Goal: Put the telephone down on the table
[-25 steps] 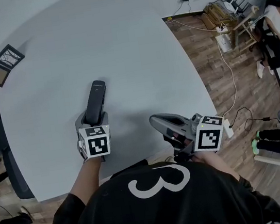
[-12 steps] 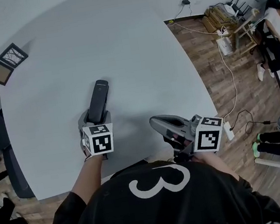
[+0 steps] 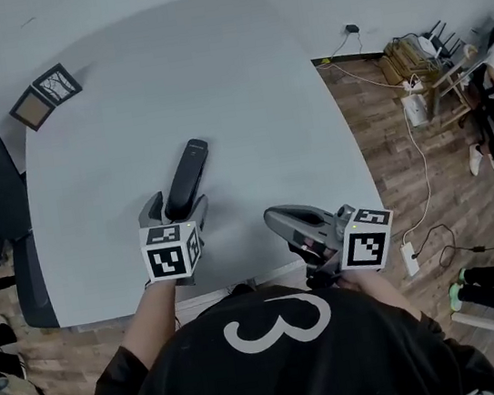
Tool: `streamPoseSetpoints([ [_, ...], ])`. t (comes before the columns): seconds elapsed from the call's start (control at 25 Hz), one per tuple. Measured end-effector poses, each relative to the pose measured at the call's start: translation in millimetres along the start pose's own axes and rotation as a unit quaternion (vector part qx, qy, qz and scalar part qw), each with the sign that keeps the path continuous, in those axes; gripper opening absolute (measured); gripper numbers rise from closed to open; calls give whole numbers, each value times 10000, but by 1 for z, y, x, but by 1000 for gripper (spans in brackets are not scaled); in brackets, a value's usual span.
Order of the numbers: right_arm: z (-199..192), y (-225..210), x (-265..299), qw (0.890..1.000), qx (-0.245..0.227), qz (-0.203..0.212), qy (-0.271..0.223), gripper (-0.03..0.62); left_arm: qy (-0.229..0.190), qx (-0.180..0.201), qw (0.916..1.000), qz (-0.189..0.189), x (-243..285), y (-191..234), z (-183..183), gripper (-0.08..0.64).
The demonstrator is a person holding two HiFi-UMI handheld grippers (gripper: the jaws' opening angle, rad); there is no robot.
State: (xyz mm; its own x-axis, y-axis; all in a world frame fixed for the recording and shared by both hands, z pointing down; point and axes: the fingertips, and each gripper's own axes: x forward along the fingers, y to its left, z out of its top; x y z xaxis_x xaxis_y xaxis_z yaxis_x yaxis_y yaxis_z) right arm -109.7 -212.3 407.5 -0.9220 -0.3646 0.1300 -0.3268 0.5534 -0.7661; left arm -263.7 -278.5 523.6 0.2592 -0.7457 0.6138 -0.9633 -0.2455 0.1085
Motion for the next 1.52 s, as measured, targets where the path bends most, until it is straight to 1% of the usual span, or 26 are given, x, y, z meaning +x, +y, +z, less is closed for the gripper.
streamPoseSetpoints([
  [0.08, 1, 6, -2, 9998, -57, 157, 61, 11, -219, -226, 9995, -3, -23, -4, 13, 385],
  [0.16, 2, 12, -5, 9993, -137, 310, 136, 11, -421, -290, 9987, -18, -48, -14, 26, 383],
  [0.24, 2, 21, -11, 9984, -263, 456, 205, 11, -578, -345, 9977, -117, -73, -31, 34, 383],
  [0.36, -1, 39, -21, 9963, -398, 708, 293, 11, -728, -614, 9946, -412, -106, -62, 41, 383],
  [0.52, -7, 60, -46, 9932, -499, 970, 403, 11, -1029, -941, 9867, -831, -147, -109, 49, 382],
  [0.68, -13, 75, -77, 9910, -617, 1121, 398, 11, -1267, -1018, 9764, -1422, -179, -162, 54, 369],
  [0.72, -16, 78, -85, 9904, -672, 1142, 401, 11, -1280, -1010, 9741, -1567, -186, -175, 53, 341],
  [0.76, -20, 80, -93, 9898, -741, 1146, 417, 11, -1293, -1018, 9718, -1690, -192, -188, 51, 288],
  [0.84, -30, 83, -107, 9887, -907, 1097, 475, 11, -1351, -1090, 9666, -1883, -204, -209, 47, 203],
  [0.88, -34, 84, -114, 9882, -986, 1060, 501, 11, -1387, -1135, 9642, -1953, -209, -219, 45, 158],
  [0.92, -38, 86, -122, 9877, -1057, 1032, 514, 11, -1420, -1172, 9623, -2002, -215, -229, 43, 87],
  [0.96, -40, 88, -130, 9871, -1121, 1023, 513, 11, -1455, -1191, 9608, -2037, -220, -238, 41, 50],
  [1.08, -46, 97, -151, 9852, -1254, 1067, 480, 11, -1548, -1149, 9569, -2171, -230, -264, 34, 20],
  [1.2, -56, 103, -170, 9839, -1302, 1126, 473, 11, -1533, -1057, 9551, -2302, -236, -287, 22, 14],
  [1.24, -60, 106, -175, 9832, -1319, 1163, 479, 11, -1538, -1078, 9541, -2332, -238, -292, 18, 14],
  [1.4, -71, 120, -193, 9795, -1330, 1418, 523, 11, -1519, -1520, 9449, -2471, -242, -302, 2, 12],
  [1.52, -75, 126, -201, 9790, -1273, 1503, 520, 11, -1500, -1655, 9396, -2592, -247, -313, -3, 12],
])
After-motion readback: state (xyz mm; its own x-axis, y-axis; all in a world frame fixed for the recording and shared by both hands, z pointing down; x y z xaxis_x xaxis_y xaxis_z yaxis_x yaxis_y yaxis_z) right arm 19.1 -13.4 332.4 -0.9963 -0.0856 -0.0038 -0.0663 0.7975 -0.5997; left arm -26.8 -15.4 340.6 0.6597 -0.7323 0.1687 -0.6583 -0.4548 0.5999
